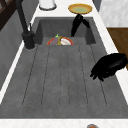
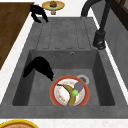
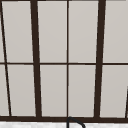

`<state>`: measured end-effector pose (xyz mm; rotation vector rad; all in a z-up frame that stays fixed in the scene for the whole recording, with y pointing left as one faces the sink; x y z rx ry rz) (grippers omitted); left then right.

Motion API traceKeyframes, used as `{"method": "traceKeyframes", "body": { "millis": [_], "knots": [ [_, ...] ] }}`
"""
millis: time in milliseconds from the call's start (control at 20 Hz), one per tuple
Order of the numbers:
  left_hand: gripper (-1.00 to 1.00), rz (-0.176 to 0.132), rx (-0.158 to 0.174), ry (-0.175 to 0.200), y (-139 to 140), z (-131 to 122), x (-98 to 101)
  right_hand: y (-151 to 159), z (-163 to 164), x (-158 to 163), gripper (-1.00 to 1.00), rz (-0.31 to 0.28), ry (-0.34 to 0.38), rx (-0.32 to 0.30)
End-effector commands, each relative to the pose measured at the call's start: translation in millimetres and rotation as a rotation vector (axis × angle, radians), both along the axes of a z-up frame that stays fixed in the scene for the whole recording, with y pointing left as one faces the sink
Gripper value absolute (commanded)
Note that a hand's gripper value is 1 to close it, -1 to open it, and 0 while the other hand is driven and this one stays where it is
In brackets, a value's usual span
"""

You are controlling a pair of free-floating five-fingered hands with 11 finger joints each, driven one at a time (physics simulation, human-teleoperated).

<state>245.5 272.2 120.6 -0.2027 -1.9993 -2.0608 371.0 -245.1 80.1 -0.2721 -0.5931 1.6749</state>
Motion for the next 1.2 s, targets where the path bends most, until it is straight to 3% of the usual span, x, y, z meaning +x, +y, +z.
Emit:
{"method": "traceKeyframes", "body": {
  "millis": [0, 300, 400, 950, 1150],
  "knots": [
    [0.00, 0.000, 0.000, 0.000, 0, 0, 0.0, -4, 4, 0, -1.00, 0.112, -0.041, 0.000],
    [0.00, 0.000, 0.000, 0.000, 0, 0, 0.0, -13, 4, 2, -1.00, 0.130, -0.146, 0.042],
    [0.00, 0.000, 0.000, 0.000, 0, 0, 0.0, -9, -4, 4, -1.00, 0.152, -0.144, 0.021],
    [0.00, 0.000, 0.000, 0.000, 0, 0, 0.0, -5, -53, 49, -1.00, 0.111, -0.164, -0.032],
    [0.00, 0.000, 0.000, 0.000, 0, 0, 0.0, -4, -67, 71, -1.00, 0.110, -0.145, -0.011]
  ]
}}
